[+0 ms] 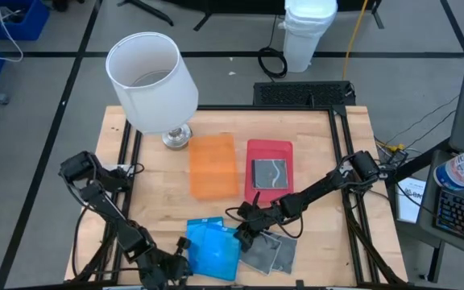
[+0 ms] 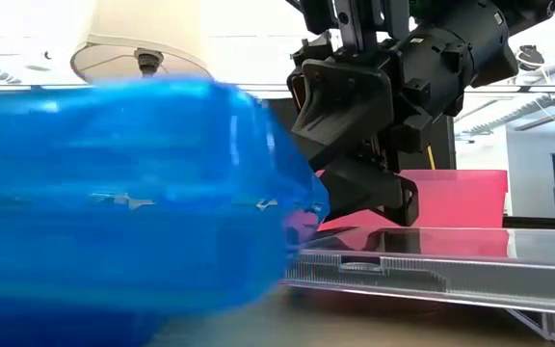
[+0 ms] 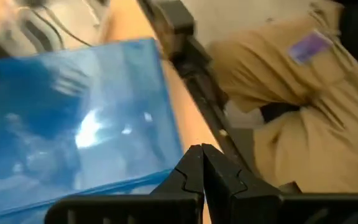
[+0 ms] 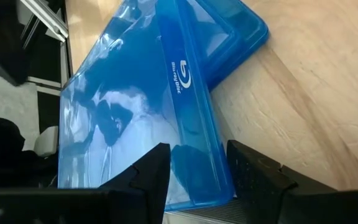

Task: Pick & place jewel cases by type
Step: Put the blue CD case into the orange bin

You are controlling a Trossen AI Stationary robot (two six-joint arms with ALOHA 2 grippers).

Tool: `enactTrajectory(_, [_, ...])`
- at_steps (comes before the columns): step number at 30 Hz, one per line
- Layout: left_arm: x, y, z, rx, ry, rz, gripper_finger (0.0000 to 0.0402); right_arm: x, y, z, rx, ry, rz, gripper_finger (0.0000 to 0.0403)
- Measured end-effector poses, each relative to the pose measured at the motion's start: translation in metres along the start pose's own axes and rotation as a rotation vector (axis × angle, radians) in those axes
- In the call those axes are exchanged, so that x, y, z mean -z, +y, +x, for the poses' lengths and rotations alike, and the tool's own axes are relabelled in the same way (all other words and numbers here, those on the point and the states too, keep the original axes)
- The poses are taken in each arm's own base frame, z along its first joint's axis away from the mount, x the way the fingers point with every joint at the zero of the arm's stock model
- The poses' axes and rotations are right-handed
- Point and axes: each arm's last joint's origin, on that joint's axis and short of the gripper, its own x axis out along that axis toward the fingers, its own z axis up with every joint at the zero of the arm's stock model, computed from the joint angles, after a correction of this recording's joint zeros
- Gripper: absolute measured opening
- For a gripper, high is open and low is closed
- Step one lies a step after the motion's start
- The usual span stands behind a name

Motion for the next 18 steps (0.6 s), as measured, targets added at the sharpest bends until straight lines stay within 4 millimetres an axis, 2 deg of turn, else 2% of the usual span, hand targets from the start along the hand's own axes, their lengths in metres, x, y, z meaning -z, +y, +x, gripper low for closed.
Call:
enactTrajectory(4, [0.001, -0.009, 0.011, 0.068, -0.016, -0.012, 0.0005, 0.000, 0.000, 0.000, 0.000, 0.000, -0.005, 0.0146])
enactTrajectory(8, [0.007, -0.016, 0.031, 0.065, 0.022, -0.017, 0.0005, 0.001, 0.000, 0.000, -0.011, 0.018, -0.005, 0.0146])
enactTrajectory(13, [-0.006, -0.021, 0.047, 0.121, 0.012, -0.004, 0.0008, 0.001, 0.000, 0.000, -0.014, 0.021, -0.002, 0.0146])
enactTrajectory(18, [-0.008, -0.012, 0.052, 0.013, 0.038, 0.016, 0.0009, 0.001, 0.001, 0.000, -0.027, 0.044, 0.014, 0.0146])
